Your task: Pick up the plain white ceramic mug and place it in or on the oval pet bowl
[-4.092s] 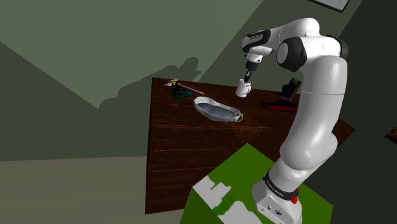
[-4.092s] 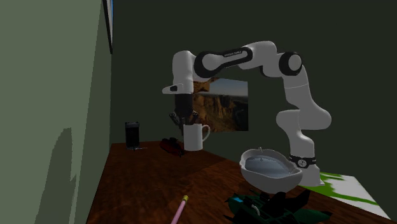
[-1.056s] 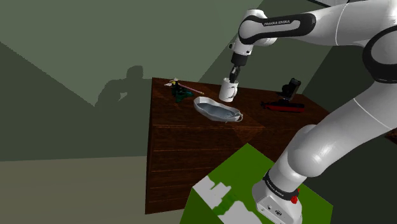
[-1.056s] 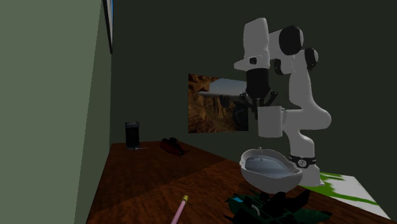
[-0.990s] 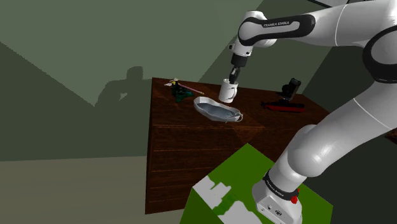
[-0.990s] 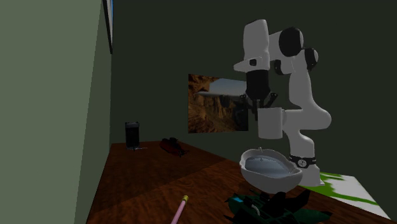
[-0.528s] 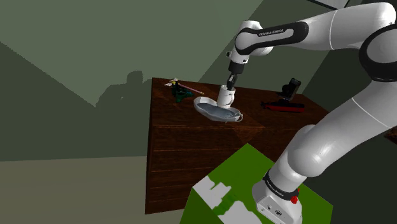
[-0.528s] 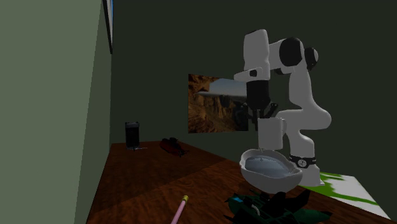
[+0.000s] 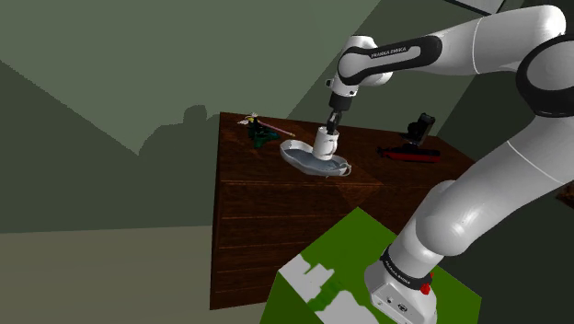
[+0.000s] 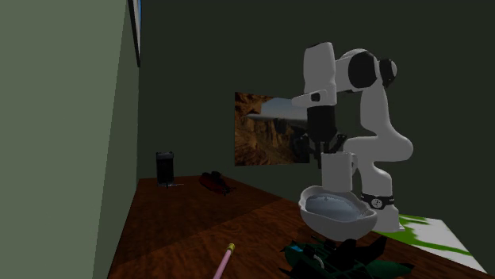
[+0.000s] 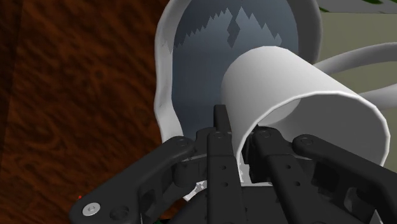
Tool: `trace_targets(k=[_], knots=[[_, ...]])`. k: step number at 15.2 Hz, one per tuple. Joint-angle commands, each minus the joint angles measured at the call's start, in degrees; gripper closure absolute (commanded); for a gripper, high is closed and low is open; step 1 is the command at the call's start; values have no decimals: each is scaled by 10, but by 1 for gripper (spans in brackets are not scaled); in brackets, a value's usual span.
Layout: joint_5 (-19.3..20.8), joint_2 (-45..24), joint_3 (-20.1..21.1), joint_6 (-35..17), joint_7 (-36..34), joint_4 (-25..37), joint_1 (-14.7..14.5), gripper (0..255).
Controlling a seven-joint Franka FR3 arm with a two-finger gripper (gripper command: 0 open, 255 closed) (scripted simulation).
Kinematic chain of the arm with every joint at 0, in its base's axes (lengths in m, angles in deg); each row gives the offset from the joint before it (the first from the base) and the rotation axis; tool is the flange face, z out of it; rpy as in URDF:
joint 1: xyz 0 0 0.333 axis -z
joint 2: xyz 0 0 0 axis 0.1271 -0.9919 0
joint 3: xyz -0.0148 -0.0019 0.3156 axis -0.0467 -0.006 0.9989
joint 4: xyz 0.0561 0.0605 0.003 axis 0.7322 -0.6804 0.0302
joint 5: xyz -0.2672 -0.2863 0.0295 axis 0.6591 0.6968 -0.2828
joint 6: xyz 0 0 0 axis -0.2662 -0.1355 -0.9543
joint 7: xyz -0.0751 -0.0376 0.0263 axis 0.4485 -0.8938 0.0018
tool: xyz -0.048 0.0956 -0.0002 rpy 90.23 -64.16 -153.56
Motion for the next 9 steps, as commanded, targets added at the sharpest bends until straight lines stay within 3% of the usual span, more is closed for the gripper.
trace_targets(k=[1,2,7,9], knots=[[0,0,0,0,0,0,0,255],[0,0,0,0,0,0,0,0],[0,0,0,0,0,0,0,0],[0,8,3,39,-1,32,-1,0]])
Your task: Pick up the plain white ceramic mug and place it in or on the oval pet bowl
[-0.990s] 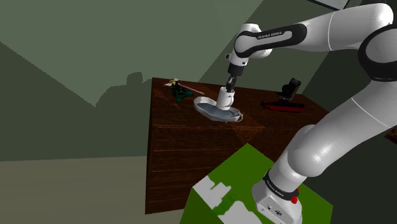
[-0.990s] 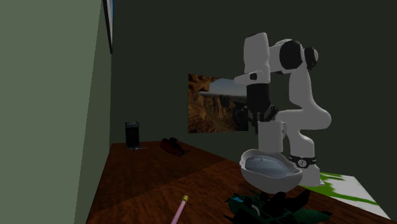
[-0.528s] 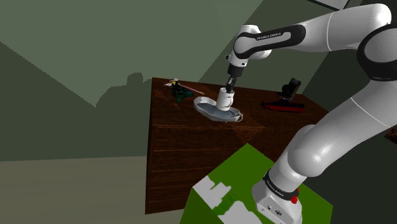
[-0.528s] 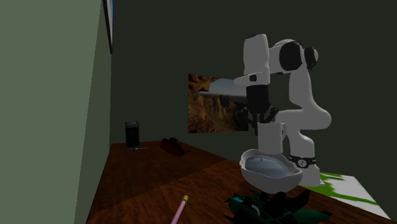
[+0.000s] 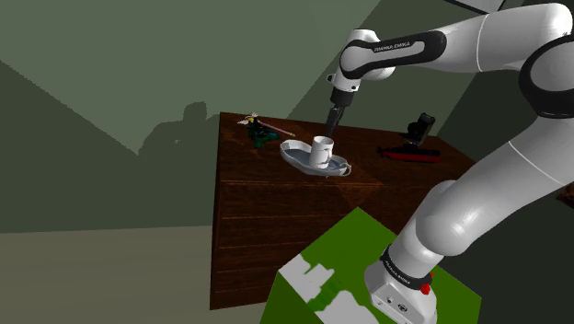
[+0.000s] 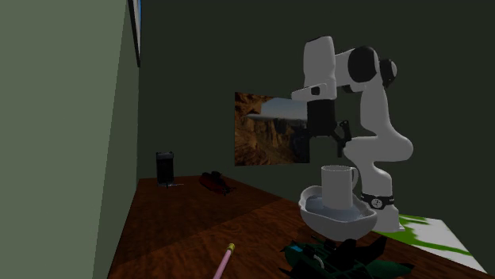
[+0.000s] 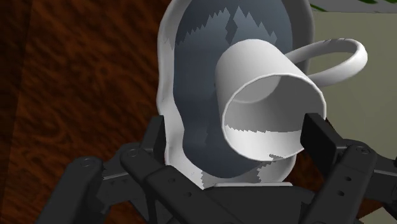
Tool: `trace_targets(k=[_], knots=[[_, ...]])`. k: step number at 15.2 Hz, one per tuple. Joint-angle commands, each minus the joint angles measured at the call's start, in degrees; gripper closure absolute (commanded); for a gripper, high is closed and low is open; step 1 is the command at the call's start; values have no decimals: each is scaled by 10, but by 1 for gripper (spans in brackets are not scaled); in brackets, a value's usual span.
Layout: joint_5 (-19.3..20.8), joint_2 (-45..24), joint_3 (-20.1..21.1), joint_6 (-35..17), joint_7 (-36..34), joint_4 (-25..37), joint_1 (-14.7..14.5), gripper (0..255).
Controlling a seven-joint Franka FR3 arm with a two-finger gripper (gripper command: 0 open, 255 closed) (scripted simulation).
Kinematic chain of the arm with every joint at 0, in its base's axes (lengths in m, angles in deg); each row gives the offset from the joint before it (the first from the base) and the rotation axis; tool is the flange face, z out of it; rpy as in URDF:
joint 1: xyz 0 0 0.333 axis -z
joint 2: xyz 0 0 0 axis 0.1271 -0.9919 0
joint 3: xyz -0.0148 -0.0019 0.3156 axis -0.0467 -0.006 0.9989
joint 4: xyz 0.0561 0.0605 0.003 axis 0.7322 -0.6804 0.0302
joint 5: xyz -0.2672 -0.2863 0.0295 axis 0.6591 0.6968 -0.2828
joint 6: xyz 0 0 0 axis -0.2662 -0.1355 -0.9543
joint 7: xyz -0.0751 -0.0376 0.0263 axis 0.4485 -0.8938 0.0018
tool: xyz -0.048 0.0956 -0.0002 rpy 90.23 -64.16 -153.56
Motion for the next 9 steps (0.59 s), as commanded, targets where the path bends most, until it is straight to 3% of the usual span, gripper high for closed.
trace_targets(k=[1,9], knots=[[-1,4,2,34,0,29,-1,0],[-1,5,3,49,0,43,-1,0]])
